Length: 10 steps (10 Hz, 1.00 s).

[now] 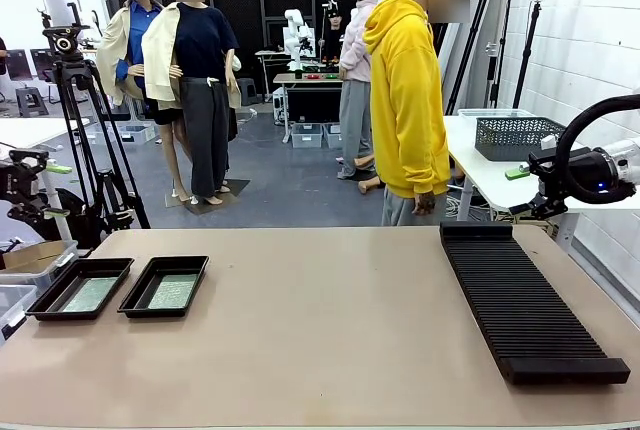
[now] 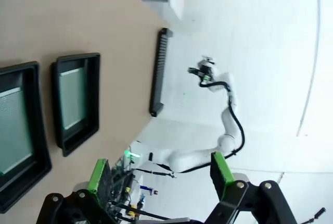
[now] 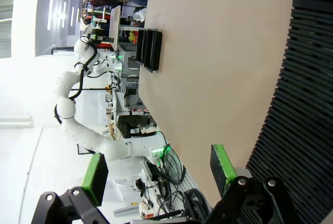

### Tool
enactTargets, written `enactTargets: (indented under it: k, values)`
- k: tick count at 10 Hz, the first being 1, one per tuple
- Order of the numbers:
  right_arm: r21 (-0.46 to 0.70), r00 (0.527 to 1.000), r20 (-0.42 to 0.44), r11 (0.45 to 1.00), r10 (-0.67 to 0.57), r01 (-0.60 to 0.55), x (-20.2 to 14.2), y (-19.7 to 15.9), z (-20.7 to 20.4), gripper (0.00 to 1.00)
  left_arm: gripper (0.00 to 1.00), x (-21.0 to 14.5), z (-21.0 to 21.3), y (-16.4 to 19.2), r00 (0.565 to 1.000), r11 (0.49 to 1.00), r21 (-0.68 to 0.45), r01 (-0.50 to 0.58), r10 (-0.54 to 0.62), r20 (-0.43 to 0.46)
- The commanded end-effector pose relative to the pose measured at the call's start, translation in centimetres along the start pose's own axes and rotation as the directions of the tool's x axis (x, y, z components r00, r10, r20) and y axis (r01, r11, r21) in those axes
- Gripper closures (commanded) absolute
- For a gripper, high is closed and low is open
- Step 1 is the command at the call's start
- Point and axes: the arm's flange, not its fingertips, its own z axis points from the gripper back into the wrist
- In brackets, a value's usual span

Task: Inspect and transfer BCBs to ESD trays.
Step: Pick up the ESD tray and place it on the left side of the table.

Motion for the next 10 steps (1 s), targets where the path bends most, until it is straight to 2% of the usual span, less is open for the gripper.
enactTargets:
  k: [1,10]
  values:
    - [0.001,1.000,-0.002,1.000,-0.001,0.001,0.05,0.07,-0.15,0.00,0.00,0.51,0.65,-0.93,1.000,0.998,-0.060,-0.004,0.003,-0.028]
    - [0.001,1.000,-0.002,1.000,-0.001,0.001,0.05,0.07,-0.15,0.00,0.00,-0.15,0.16,-0.40,1.000,0.999,-0.032,0.009,-0.009,-0.014]
